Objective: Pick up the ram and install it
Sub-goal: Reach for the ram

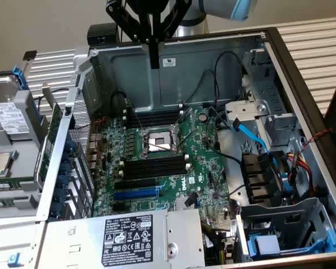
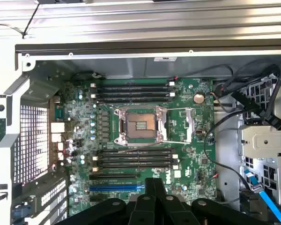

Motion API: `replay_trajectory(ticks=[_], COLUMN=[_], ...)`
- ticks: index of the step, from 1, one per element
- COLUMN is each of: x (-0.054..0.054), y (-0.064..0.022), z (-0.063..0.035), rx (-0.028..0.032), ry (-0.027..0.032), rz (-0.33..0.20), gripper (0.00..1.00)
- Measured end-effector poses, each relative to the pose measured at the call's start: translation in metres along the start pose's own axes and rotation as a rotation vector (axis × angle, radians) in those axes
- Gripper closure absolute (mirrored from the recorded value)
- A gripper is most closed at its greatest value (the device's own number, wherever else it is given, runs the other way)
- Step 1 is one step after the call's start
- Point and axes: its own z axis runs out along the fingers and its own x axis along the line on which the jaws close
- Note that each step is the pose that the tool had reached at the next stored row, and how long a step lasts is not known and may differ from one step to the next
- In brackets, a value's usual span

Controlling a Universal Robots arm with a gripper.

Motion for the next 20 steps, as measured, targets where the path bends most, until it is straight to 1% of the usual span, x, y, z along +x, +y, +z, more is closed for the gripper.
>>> replay_trajectory(ticks=[13,16,20], x=[0.000,0.008,0.022], y=[0.0000,-0.0005,-0.0016], z=[0.0000,-0.0002,-0.0005], rx=[0.0001,0.0001,0.0000], ry=[-0.0001,-0.0001,-0.0008], rz=[0.000,0.000,0.000], gripper=[0.89,0.89,0.89])
